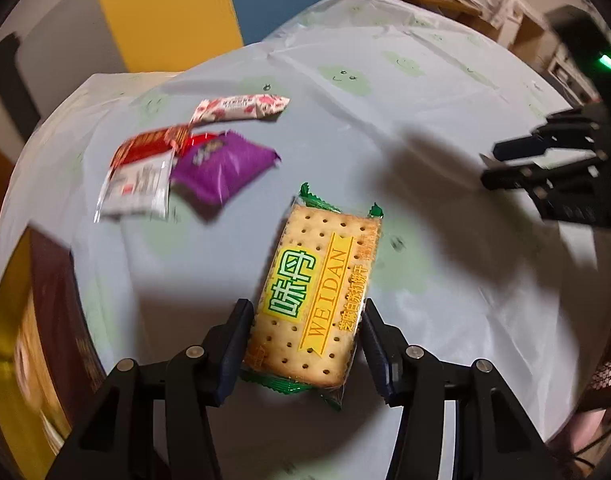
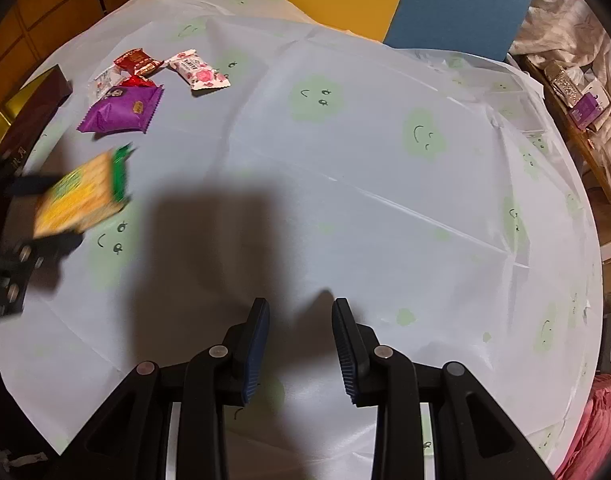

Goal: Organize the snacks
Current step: 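Grasp the WEIDAN cracker pack with the left tool and lift it, then grasp the small red candy with the right tool while the left tool holds the cracker pack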

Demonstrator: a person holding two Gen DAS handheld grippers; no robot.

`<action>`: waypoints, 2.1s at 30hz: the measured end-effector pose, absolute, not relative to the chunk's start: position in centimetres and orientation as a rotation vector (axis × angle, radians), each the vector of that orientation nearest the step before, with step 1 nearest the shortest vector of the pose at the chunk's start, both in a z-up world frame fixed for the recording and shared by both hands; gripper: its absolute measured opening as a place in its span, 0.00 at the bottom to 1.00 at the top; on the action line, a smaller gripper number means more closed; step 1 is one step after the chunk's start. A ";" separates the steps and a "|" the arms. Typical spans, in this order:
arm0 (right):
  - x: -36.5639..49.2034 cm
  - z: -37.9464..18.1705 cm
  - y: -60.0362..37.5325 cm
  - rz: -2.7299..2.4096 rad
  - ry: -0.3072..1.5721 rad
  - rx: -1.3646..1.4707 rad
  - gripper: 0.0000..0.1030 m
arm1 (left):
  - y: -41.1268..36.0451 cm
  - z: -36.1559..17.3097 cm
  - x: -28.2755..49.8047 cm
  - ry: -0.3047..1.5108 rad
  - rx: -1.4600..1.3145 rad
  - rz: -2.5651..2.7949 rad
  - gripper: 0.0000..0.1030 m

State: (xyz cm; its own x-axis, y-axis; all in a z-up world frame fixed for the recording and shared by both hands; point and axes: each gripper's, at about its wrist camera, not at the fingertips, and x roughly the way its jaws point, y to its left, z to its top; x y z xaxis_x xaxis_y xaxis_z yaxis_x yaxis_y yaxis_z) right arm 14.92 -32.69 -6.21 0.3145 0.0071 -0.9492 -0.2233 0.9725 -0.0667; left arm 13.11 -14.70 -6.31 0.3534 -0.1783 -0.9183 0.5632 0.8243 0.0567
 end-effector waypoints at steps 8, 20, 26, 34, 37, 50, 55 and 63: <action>14.6 -5.9 -32.6 0.141 1.226 -0.189 0.32 | -12.9 -6.6 6.7 0.981 0.332 -0.466 0.52; 13.6 -3.6 -30.8 0.256 1.133 -0.086 0.32 | -10.4 -7.0 3.5 0.857 0.235 -0.475 0.52; 15.6 -1.6 -27.9 0.349 1.098 -0.031 0.31 | -10.1 -7.2 3.1 0.822 0.214 -0.483 0.52; 21.0 0.4 -20.2 0.439 1.050 -0.075 0.31 | -9.7 -7.4 3.2 0.802 0.180 -0.495 0.52; 22.9 0.2 -18.1 0.428 1.050 -0.110 0.30 | -9.7 -7.4 3.2 0.798 0.172 -0.500 0.52; 27.1 -4.6 -15.1 0.378 1.162 -0.216 0.17 | -9.6 -7.5 3.3 0.795 0.150 -0.512 0.52; 25.6 -3.6 -17.1 0.358 1.135 -0.192 0.12 | -9.7 -7.5 3.2 0.790 0.152 -0.508 0.52; 21.4 0.0 -22.7 0.310 1.050 -0.145 0.12 | -10.0 -7.6 3.0 0.786 0.159 -0.501 0.52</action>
State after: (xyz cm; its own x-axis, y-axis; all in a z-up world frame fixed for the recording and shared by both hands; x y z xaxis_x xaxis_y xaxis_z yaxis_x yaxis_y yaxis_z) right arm 21.44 -22.67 0.03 0.4588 0.1821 -0.8697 -0.3199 0.9470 0.0295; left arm 3.02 -10.02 -7.58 0.5968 -0.3716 -0.7111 0.4875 0.8719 -0.0464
